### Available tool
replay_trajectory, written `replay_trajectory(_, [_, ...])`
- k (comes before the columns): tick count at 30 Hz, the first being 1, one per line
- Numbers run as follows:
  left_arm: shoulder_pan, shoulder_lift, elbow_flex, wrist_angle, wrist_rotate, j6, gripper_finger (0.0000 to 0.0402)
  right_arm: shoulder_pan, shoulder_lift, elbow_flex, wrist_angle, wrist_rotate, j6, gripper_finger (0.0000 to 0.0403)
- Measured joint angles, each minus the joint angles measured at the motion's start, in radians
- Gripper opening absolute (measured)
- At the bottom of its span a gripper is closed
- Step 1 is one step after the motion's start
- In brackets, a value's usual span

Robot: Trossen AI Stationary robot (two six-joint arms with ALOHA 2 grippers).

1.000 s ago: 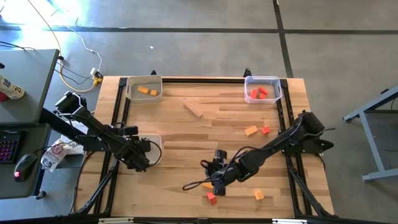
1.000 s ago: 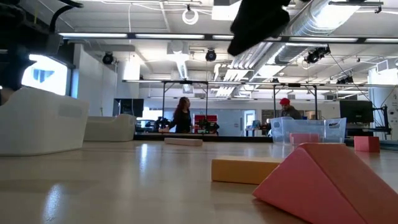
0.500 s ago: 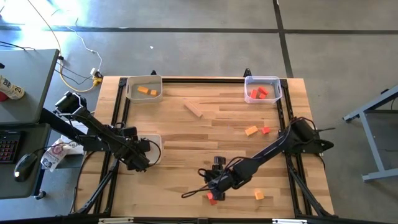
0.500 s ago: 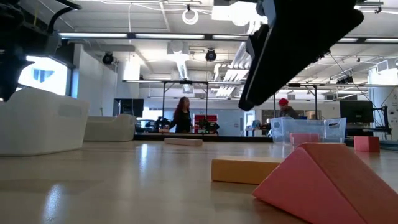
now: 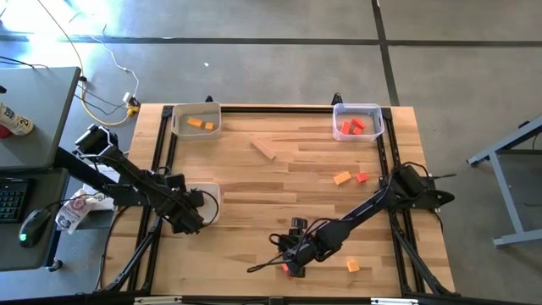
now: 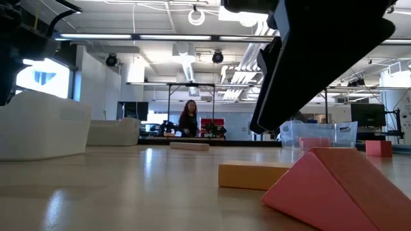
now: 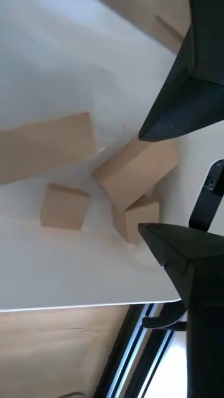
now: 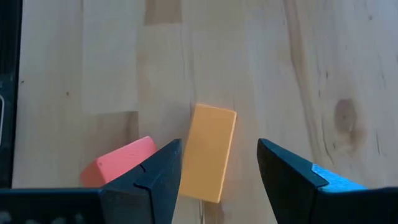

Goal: Sort & place blocks by color
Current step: Put the yellow block into the gray bin

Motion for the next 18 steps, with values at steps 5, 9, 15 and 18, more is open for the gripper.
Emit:
replay_trajectory(5, [-0.001, 0.000, 0.040, -0.001, -0.010, 0.000, 0.0209, 0.006, 0.000, 0.000, 0.000, 0.000, 0.031, 0.0195])
replay_trajectory(9, [-0.001, 0.000, 0.110, 0.000, -0.033, 0.009, 0.0209, 0.013, 0.001, 0.000, 0.001, -0.005, 0.042, 0.0195])
replay_trajectory(15, [-0.001, 0.000, 0.212, 0.001, -0.103, 0.028, 0.0209, 0.016, 0.035, 0.001, 0.016, -0.023, 0.051, 0.0195])
replay_trajectory(18, [-0.001, 0.000, 0.243, 0.002, -0.122, 0.053, 0.0209, 0.016, 0.051, 0.001, 0.019, -0.022, 0.057, 0.0195])
